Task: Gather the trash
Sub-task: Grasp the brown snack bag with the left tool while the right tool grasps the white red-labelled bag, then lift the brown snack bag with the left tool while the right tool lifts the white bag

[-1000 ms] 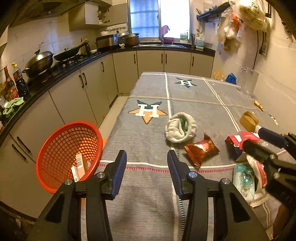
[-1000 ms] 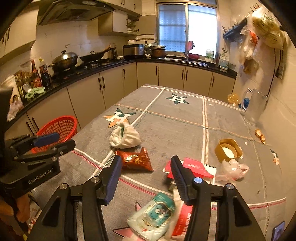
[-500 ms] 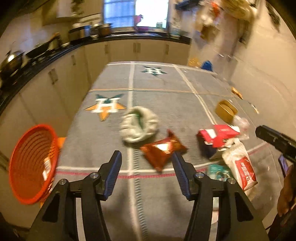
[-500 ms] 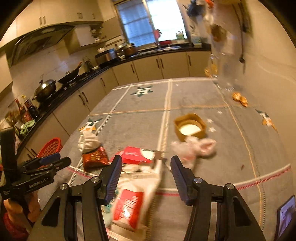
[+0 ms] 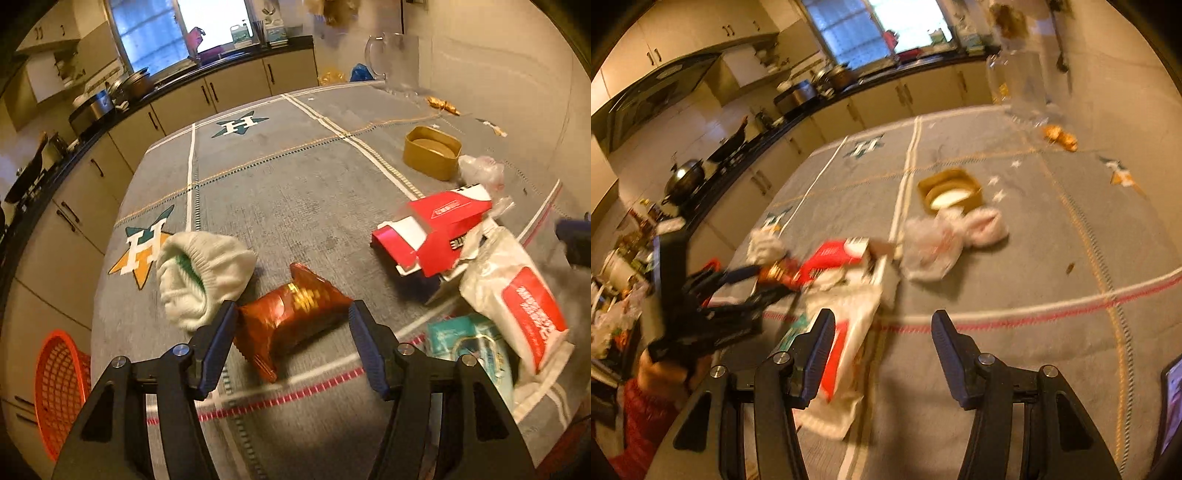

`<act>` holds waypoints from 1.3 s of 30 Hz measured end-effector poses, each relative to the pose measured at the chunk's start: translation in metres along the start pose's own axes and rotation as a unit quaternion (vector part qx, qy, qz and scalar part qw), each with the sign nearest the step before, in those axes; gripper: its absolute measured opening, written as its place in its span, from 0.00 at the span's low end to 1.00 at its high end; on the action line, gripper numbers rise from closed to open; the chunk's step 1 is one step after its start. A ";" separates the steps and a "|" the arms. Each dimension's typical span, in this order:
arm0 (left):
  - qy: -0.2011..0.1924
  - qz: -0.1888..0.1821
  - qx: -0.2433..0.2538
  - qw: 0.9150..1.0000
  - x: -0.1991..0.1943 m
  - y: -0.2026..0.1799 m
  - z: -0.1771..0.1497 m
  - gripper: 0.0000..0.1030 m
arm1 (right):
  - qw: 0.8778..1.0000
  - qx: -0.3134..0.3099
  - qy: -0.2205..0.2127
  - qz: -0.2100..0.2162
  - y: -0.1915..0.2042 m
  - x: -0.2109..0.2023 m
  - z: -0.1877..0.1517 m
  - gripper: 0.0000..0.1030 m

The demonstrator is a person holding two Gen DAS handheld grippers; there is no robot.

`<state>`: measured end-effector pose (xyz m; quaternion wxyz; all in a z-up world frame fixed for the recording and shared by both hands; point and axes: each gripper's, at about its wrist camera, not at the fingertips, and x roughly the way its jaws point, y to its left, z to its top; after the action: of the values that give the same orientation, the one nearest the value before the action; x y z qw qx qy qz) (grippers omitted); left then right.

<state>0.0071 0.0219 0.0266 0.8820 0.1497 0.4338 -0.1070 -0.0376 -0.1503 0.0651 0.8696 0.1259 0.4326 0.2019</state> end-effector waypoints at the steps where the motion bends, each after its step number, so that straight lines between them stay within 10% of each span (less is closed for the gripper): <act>1: 0.004 -0.003 -0.001 1.000 0.003 0.000 0.000 0.59 | 1.000 0.001 0.011 0.011 0.002 0.002 -0.003 0.57; 10: -0.004 -0.010 -0.043 0.999 0.014 0.008 -0.002 0.37 | 0.997 -0.021 0.066 0.021 0.026 0.034 -0.019 0.60; 39: -0.060 -0.053 -0.125 0.989 -0.048 0.015 -0.037 0.35 | 0.997 -0.070 0.016 0.006 0.061 0.024 -0.011 0.53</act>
<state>-0.0436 0.0519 0.0461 0.9113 0.0083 0.3973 -0.1077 -0.0480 -0.0850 0.0654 0.8683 0.0641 0.4300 0.2388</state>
